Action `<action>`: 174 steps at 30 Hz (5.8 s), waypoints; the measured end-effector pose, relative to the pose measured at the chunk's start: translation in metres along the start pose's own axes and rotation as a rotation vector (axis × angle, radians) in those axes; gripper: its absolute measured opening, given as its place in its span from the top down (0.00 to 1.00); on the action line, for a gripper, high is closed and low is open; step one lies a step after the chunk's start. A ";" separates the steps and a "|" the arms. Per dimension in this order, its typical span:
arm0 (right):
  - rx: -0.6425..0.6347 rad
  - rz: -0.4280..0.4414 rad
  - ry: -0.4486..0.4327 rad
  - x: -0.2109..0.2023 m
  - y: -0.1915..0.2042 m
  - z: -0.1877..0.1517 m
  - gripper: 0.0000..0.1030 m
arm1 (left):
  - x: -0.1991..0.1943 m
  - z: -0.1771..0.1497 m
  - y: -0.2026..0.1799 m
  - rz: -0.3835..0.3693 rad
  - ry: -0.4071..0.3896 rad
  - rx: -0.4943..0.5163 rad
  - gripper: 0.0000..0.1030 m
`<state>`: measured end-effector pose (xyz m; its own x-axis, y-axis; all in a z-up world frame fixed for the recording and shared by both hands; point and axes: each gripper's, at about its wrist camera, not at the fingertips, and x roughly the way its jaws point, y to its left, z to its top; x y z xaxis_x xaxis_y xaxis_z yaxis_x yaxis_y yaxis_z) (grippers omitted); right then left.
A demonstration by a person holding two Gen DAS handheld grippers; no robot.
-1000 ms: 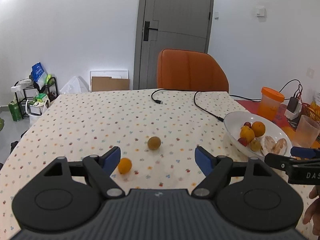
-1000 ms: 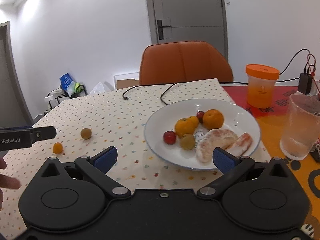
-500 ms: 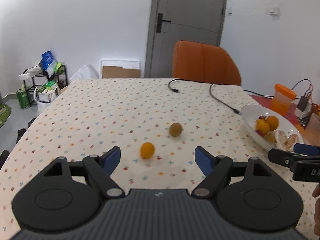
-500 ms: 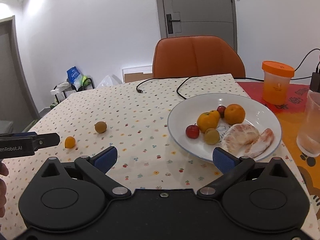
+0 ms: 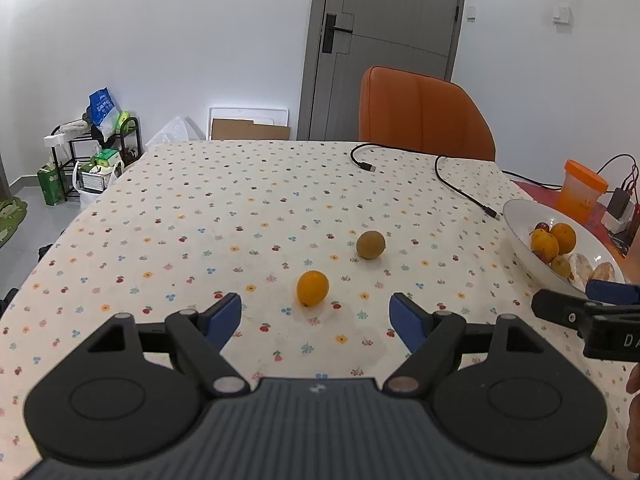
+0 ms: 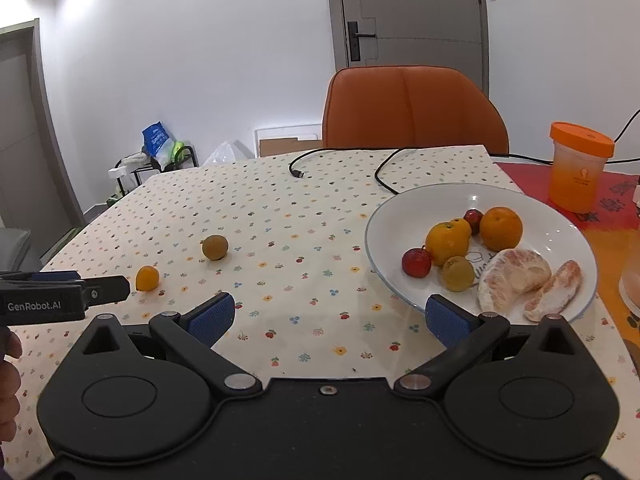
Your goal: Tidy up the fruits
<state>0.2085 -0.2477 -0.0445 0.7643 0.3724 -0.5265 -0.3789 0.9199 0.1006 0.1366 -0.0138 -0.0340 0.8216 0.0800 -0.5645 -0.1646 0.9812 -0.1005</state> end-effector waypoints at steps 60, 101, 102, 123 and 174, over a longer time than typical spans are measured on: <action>-0.139 0.182 0.092 0.108 0.092 0.048 0.20 | 0.032 0.012 0.086 0.105 -0.011 -0.198 0.80; -0.048 0.098 0.013 0.043 0.027 0.029 0.76 | 0.017 0.024 0.005 -0.049 -0.053 -0.083 0.80; -0.044 0.091 0.008 0.040 0.022 0.029 0.76 | 0.017 0.025 0.002 -0.055 -0.054 -0.078 0.80; 0.101 -0.074 -0.073 -0.006 -0.068 0.010 0.76 | 0.026 0.031 -0.088 -0.185 -0.042 0.073 0.80; 0.116 -0.100 -0.143 -0.026 -0.114 -0.003 0.42 | 0.046 0.027 -0.142 -0.231 0.037 0.137 0.74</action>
<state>0.2302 -0.3622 -0.0449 0.8646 0.2847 -0.4139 -0.2412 0.9580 0.1551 0.2124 -0.1446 -0.0232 0.8079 -0.1530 -0.5691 0.1025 0.9875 -0.1200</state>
